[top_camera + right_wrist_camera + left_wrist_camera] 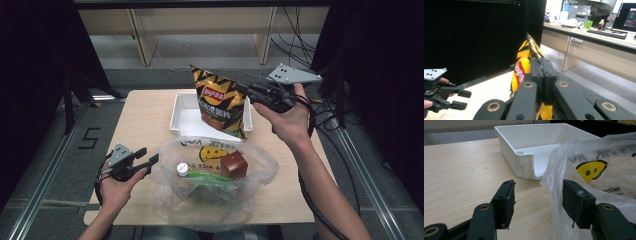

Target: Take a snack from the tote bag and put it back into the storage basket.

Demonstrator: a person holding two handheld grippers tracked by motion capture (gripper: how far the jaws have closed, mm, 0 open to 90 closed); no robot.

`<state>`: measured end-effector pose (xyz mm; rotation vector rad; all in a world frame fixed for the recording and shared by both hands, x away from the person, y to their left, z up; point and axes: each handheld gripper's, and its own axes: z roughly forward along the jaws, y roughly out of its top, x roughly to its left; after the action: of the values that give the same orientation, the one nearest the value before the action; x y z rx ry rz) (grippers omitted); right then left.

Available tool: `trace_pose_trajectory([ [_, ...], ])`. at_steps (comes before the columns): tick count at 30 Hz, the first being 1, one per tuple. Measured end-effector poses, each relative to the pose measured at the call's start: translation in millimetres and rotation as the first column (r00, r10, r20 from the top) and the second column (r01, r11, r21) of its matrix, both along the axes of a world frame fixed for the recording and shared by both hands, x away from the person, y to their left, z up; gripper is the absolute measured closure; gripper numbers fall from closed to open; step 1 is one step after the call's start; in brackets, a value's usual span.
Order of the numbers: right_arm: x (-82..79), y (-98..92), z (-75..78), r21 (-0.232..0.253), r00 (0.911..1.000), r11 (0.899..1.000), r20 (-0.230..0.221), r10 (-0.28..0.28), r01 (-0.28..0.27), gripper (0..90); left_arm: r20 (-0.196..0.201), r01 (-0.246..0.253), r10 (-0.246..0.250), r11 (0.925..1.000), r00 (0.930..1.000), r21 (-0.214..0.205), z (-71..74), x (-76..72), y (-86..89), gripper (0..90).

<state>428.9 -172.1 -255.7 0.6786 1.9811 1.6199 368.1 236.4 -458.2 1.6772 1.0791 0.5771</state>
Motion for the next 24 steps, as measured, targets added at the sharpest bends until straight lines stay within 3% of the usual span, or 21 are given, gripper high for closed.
trace_pose_trajectory([
  [9,13.0,3.2,-2.3,-0.021,0.9998,1.0,0.001,-0.022,0.022,90.0,-0.005,-0.012,0.012,0.9999,0.9999,0.012,0.9,-0.9,0.9,43.8],
  [24,35.3,10.3,-7.1,-0.035,0.9991,0.999,-0.016,-0.039,0.039,90.0,0.007,-0.007,0.007,1.0,1.0,-0.003,1.0,-1.5,1.5,44.1],
])
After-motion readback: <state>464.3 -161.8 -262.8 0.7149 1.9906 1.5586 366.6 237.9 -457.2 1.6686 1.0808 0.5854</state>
